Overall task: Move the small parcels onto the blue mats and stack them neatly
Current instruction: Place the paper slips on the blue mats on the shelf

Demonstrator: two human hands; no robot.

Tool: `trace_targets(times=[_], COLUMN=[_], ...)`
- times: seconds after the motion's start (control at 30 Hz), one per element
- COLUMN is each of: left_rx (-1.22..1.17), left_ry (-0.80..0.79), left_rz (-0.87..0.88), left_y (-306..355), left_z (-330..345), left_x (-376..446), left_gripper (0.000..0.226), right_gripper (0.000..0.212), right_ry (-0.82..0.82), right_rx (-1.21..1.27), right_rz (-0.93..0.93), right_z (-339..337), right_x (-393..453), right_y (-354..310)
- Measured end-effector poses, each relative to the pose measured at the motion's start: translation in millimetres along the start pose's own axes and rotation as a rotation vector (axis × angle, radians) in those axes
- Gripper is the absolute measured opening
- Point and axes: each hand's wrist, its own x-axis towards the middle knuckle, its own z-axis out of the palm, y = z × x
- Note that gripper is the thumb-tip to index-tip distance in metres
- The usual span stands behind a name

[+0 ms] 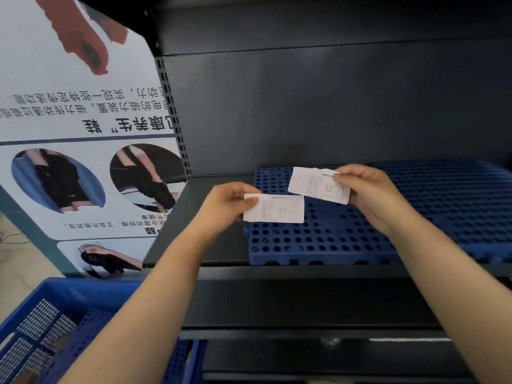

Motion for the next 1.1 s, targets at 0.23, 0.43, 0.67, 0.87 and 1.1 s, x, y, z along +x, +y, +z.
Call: trace_targets(times=[0.23,0.43,0.67,0.87,1.1], left_rx=[0.039,0.2,0.436,0.52,0.608], left_ry=[0.067,0.089,0.084,0.033,-0.06], left_rz=[-0.037,-0.051,-0.018,-0.015,0.039], left_y=[21,27,17,13,13], left_z=[71,106,118,119,114], left_x=[-17,-19,-15,-13,-11], left_gripper=[0.016,0.01,0.012,0.009,0.013], right_gripper=[0.013,0.012,0.01,0.012,0.012], right_ry=[0.029,0.024,0.025,0.044,0.05], right_rx=[-0.014,0.001,-0.04,-0.091,-0.147], right_rz=[0.048,0.063,0.099,0.111,0.095], right_z=[-73,-105,-113,-111,-104], right_x=[-25,-35,-40,-38,-40], right_y=[3,5,13,18,20])
